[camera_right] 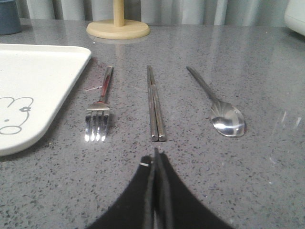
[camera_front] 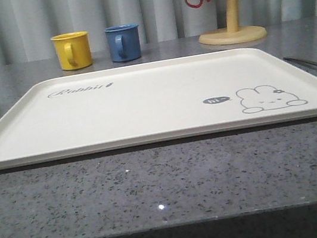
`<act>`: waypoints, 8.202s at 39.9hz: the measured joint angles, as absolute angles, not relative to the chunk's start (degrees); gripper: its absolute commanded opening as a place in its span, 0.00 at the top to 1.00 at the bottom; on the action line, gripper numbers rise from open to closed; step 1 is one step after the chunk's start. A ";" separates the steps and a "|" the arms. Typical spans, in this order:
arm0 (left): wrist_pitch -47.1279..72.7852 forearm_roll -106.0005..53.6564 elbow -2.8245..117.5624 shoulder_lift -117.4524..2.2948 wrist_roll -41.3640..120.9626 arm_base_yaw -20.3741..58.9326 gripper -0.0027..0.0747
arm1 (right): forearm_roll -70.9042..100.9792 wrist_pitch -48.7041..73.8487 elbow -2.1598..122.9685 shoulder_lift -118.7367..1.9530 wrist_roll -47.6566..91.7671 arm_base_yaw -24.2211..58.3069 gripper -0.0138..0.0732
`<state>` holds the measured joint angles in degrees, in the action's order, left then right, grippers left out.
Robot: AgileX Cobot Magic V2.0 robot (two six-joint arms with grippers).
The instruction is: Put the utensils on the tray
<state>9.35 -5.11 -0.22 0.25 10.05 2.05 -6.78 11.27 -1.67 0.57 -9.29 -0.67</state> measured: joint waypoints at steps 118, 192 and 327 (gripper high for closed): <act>61.96 3.76 67.62 -90.41 24.65 11.88 0.99 | -6.68 24.86 32.00 -18.68 -9.29 -0.67 0.14; 69.75 3.83 86.10 -81.86 10.51 14.56 0.99 | -6.68 24.86 32.00 -18.68 -9.25 -0.67 0.14; 21.49 -3.43 17.84 -1.22 10.25 8.79 0.99 | -8.21 54.32 85.22 -103.91 -39.75 33.16 0.87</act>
